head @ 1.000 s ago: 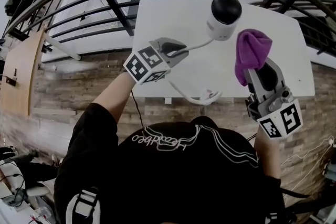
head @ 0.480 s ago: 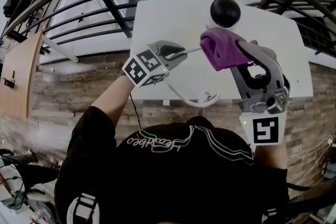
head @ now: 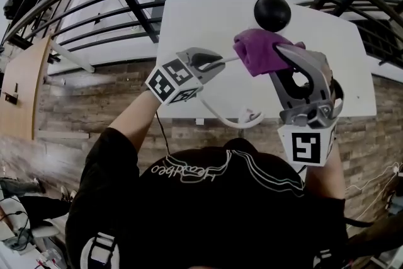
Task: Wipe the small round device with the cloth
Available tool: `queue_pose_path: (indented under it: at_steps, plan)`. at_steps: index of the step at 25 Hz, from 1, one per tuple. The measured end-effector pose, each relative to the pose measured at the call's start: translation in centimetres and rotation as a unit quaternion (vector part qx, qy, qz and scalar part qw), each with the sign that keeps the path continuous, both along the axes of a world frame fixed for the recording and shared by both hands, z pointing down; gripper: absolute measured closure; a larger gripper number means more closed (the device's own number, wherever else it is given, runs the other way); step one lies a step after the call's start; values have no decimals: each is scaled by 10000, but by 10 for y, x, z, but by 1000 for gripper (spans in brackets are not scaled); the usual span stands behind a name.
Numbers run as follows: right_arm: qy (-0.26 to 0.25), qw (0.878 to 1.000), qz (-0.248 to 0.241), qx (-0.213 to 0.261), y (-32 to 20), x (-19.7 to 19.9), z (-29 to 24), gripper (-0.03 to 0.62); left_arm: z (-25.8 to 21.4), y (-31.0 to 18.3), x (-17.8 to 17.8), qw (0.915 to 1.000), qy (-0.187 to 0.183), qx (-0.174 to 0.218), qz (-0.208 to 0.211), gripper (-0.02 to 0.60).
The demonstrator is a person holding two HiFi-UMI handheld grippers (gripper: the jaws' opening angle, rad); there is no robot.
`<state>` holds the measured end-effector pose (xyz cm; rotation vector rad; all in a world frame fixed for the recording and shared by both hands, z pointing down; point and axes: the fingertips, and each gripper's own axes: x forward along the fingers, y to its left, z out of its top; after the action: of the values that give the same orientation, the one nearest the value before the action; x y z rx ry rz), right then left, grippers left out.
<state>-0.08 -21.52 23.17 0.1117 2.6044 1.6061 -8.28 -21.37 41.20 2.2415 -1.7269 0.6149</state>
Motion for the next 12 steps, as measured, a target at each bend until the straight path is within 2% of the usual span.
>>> queue_pose_path:
  at_steps: [12]
  plan:
    - [305,9986,16,-436,-1,0,27,528,-1,3,0,9999,-98,-19,46,522]
